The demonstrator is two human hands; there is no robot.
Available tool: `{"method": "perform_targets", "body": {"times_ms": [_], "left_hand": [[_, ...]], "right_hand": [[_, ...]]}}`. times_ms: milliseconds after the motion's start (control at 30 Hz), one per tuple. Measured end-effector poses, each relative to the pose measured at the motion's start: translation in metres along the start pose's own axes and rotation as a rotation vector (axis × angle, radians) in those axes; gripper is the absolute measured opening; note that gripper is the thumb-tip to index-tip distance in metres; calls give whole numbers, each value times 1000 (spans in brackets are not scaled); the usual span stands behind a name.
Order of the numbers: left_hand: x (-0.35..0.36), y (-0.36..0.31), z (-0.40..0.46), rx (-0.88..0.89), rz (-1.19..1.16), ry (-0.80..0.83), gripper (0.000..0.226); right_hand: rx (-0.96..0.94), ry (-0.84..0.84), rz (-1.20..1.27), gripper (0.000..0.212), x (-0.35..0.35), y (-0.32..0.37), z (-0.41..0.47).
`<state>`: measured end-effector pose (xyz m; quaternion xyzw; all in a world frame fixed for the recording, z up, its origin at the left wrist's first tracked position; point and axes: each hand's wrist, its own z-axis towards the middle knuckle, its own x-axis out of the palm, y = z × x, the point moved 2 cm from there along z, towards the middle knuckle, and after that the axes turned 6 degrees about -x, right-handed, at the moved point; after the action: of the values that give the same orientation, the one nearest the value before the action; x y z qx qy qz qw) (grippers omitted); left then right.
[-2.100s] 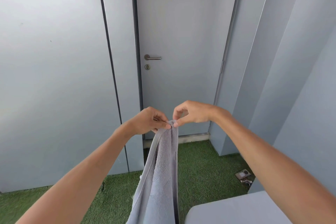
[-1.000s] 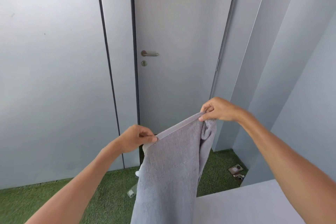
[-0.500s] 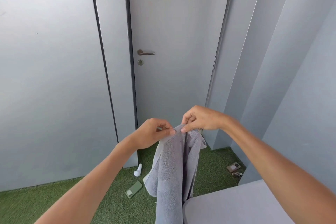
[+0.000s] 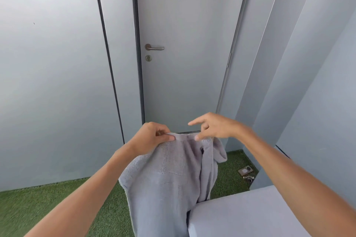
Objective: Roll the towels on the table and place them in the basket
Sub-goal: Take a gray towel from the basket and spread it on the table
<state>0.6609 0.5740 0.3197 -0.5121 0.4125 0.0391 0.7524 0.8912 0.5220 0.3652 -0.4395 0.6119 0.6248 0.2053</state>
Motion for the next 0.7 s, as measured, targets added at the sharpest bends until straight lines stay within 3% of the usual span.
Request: {"method": "perform_targets", "body": {"times_ms": [33,167,333,500,600,700], "left_hand": [[4,-10,3,34,8,8,20],[5,-12,6,26,19,-8,27],[-1,43,-19,-174,81,141,37],[-7,62,-38,-208,60,96,41],[3,71,-42,-217,119,142,41],[32,90,-48,-278,154,220,45]], "right_hand": [[-22,58,28,50,12,8,5],[-85,54,78,12,20,11,13],[-8,-77,50,10,-3,-15,1],[104,-139,9,6,8,-32,2],[182,-103,-30,9,28,-43,-6],[346,40,-127,27,55,-72,-27]]}}
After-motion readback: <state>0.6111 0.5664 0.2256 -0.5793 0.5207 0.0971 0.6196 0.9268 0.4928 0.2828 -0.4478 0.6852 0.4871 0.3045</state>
